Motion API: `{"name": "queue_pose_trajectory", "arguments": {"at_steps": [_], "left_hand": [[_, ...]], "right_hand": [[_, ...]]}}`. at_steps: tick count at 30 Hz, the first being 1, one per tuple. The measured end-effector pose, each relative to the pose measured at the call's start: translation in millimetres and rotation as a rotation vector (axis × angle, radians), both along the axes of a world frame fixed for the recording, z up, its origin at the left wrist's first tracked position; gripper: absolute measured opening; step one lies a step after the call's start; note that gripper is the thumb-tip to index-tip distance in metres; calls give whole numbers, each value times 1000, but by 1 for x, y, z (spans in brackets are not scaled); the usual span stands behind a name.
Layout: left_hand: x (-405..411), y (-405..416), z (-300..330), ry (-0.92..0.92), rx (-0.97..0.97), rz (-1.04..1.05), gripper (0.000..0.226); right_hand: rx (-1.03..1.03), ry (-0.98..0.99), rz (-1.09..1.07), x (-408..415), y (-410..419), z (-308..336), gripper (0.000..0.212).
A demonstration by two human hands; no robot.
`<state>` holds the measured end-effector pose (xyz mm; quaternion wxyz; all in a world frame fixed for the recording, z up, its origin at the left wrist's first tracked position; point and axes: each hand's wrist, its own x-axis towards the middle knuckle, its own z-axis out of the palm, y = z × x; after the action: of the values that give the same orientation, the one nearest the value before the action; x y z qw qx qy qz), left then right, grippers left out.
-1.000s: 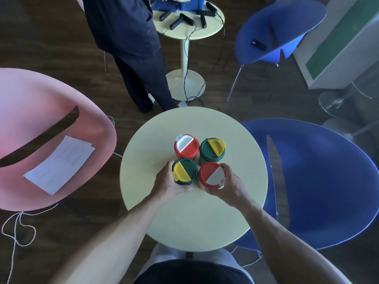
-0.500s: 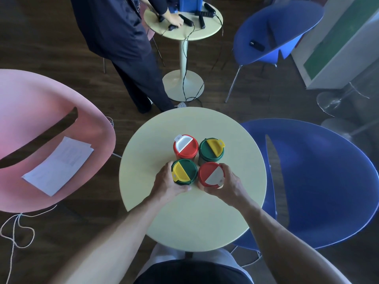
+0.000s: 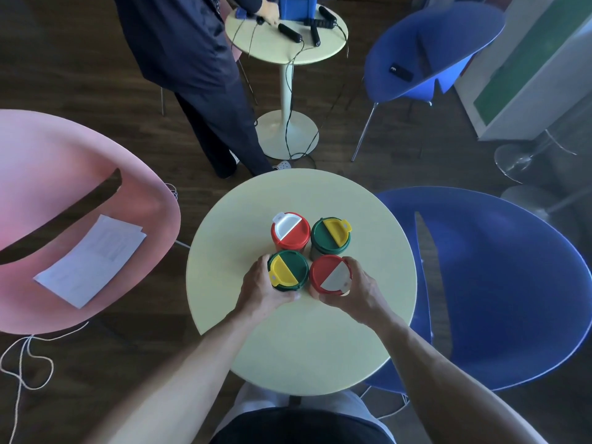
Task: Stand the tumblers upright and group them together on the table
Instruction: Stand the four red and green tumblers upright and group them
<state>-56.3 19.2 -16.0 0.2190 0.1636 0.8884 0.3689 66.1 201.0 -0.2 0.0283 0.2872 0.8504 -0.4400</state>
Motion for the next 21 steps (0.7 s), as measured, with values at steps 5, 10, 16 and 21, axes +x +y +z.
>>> {"name": "queue_pose_trajectory", "arguments": {"at_steps": [5,10,16,21], "left_hand": [[0,0,-2,-1,-21,-1,93],[0,1,-1,3,-14,-4,93],[0,0,-1,5,-12,0,92],[0,1,-1,14,-14,-1,93]], "right_hand": [[-11,-1,-4,0,1,2,79],[-7,-13,7,-2,2,3,80],[1,-14,16,-1,3,2,81],[8,-23,23,-1,5,1,80]]}}
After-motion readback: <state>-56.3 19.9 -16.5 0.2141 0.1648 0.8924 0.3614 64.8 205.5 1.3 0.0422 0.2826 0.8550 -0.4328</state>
